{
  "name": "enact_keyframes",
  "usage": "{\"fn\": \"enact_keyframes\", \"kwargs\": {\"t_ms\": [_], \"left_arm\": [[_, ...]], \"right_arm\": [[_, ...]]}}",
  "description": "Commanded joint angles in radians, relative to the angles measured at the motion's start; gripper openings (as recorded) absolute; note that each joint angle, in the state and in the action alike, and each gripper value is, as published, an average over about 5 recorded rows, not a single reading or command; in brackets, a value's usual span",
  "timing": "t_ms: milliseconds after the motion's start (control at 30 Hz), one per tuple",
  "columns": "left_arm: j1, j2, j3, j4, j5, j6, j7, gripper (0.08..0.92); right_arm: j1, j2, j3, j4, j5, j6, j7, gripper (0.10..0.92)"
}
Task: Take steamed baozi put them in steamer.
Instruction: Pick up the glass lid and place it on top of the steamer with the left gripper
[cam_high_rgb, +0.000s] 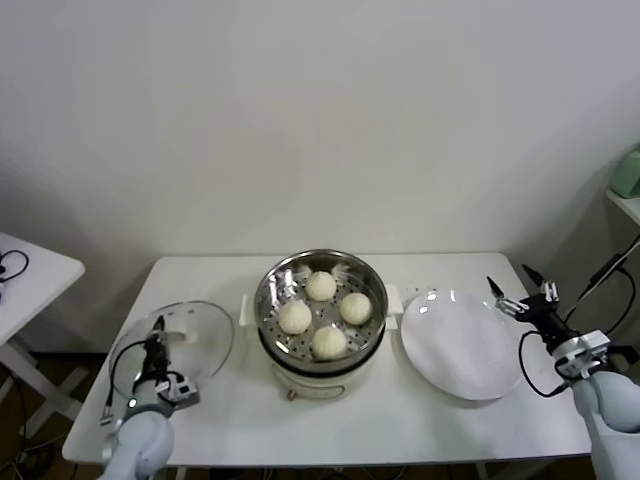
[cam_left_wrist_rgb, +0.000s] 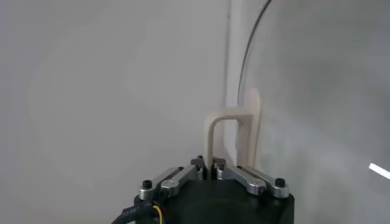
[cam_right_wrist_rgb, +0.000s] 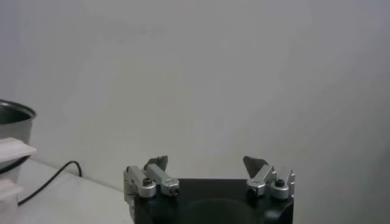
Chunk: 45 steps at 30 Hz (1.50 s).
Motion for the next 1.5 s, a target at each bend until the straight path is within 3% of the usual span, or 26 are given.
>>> {"fn": "enact_keyframes", "kwargs": {"t_ms": [33, 467, 767, 1067, 1233, 1500], "left_arm": [[0.089, 0.020, -0.031, -0.251, 0.006, 0.089, 0.033, 0.161], [0.093, 0.058, 0.023, -0.456, 0.035, 0.204, 0.143, 0.161], [-0.027, 0.146, 0.219, -0.486, -0.025, 0.342, 0.188, 0.161], [-0.224, 0.230, 0.450, -0.486, -0.041, 0.408, 0.271, 0.161], [-0.297, 0.220, 0.528, -0.470, -0.023, 0.409, 0.316, 0.161], [-0.336, 0.139, 0.585, -0.450, 0.060, 0.409, 0.389, 0.161]], "right_arm": [[0.005, 0.001, -0.003, -0.008, -0.003, 0.002, -0.003, 0.823], [0.021, 0.011, -0.032, -0.024, -0.034, 0.006, -0.002, 0.823], [0.020, 0.031, -0.035, -0.030, -0.068, 0.006, 0.007, 0.823], [0.007, 0.055, -0.025, -0.027, -0.113, 0.006, 0.027, 0.823], [-0.002, 0.073, -0.003, -0.032, -0.138, 0.008, 0.030, 0.823], [-0.026, 0.106, 0.052, -0.022, -0.163, 0.010, 0.028, 0.823]]}}
